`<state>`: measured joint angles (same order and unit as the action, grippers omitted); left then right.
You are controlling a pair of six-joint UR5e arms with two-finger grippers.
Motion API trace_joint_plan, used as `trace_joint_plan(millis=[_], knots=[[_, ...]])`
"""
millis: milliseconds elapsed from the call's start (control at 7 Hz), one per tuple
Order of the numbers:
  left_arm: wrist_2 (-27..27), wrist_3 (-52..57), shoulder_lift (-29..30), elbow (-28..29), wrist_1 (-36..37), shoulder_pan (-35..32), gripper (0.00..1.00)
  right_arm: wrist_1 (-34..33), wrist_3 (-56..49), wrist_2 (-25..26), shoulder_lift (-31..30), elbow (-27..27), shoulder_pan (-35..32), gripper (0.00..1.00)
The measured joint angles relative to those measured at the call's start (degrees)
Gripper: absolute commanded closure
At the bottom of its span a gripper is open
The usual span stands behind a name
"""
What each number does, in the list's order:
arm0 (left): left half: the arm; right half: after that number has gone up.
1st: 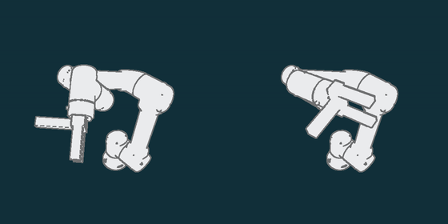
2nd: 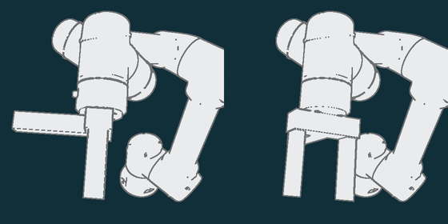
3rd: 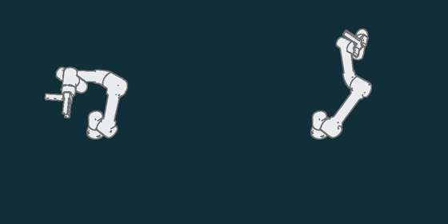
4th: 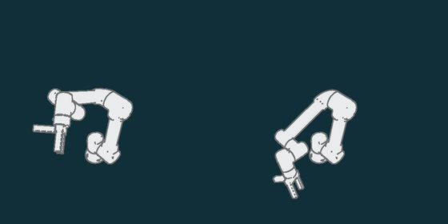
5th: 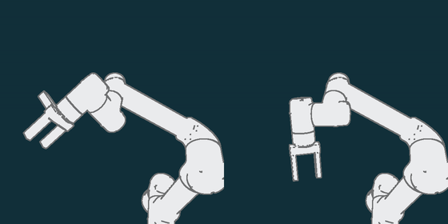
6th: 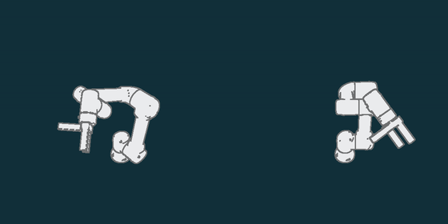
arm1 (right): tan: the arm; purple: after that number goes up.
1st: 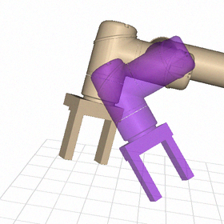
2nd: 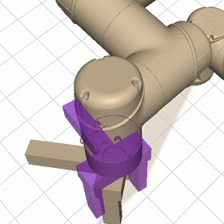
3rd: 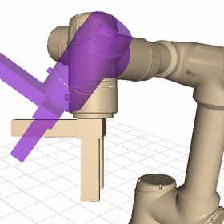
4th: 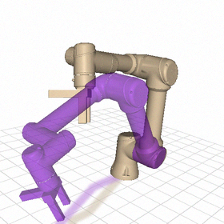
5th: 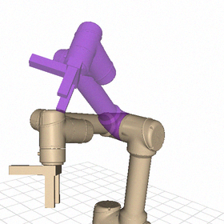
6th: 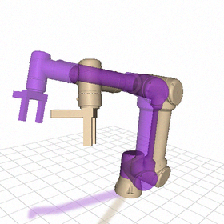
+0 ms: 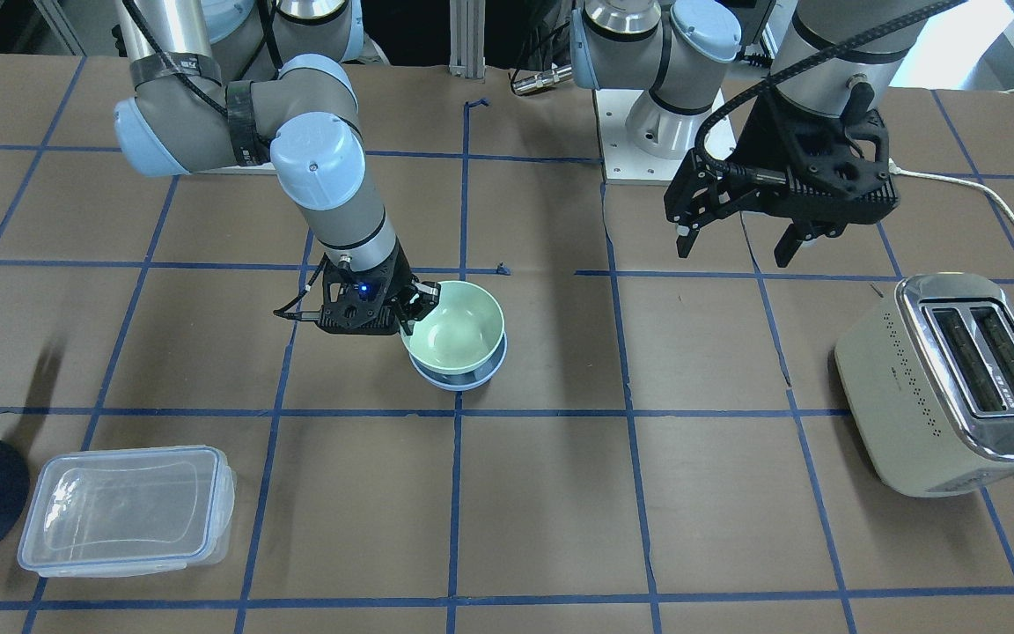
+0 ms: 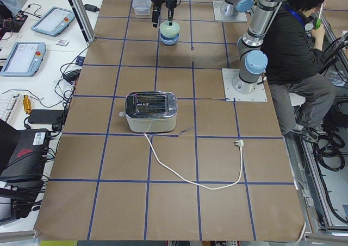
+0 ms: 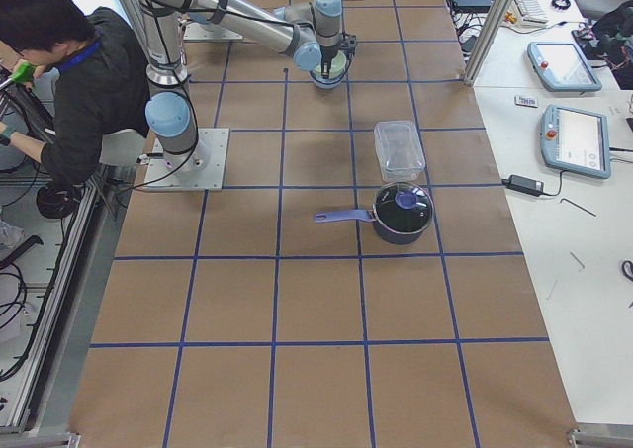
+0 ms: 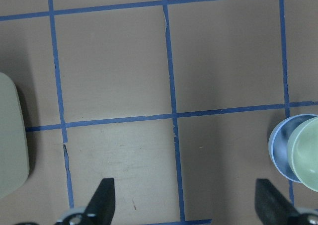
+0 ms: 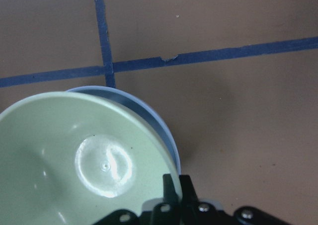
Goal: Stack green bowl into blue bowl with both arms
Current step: 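Open the right gripper and raise it away from the stacked bowls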
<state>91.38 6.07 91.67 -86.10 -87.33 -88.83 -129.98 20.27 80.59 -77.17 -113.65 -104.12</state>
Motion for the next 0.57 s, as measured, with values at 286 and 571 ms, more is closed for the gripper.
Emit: trace_joint_plan(millis=[286,571], knots=[[-0.1,0.0,0.0,0.0,-0.1,-0.1,0.0,-1.4,0.1,0.1,0.4,0.2,-0.1,0.0],[-0.1,-0.1,0.0,-0.1,-0.3,-0.1,0.0,-2.5,0.5,0.3,0.4,0.4,0.0,0.0]])
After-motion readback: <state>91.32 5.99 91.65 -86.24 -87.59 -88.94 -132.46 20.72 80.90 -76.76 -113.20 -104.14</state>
